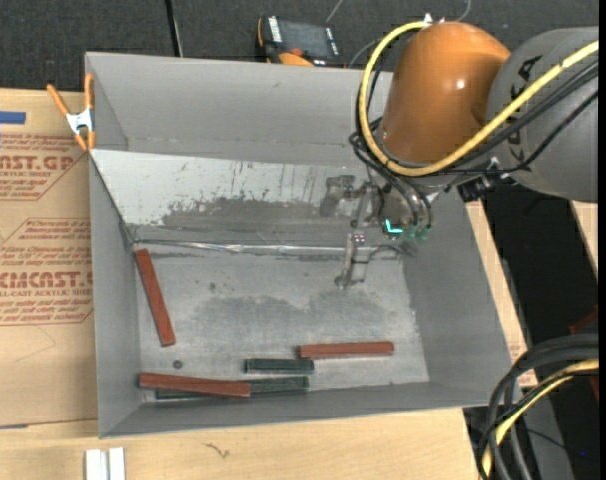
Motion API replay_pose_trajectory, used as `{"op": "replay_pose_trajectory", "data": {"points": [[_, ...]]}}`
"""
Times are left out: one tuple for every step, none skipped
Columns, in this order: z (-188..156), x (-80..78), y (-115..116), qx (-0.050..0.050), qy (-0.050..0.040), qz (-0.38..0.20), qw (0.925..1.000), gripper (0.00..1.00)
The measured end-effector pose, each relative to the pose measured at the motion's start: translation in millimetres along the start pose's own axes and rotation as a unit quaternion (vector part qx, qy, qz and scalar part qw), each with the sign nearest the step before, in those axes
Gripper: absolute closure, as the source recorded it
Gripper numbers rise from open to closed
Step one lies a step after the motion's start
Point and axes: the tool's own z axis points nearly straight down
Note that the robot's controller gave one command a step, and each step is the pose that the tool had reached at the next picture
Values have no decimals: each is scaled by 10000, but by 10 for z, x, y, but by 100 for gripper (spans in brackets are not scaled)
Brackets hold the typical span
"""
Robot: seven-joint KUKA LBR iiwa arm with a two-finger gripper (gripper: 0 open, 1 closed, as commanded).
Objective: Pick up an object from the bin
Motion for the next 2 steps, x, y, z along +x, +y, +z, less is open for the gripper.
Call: {"op": "replay_pose_trajectory", "data": {"points": [[895,521,-105,-1,24,163,9999,0],[481,845,113,0,-33,-439,9990,0]]}}
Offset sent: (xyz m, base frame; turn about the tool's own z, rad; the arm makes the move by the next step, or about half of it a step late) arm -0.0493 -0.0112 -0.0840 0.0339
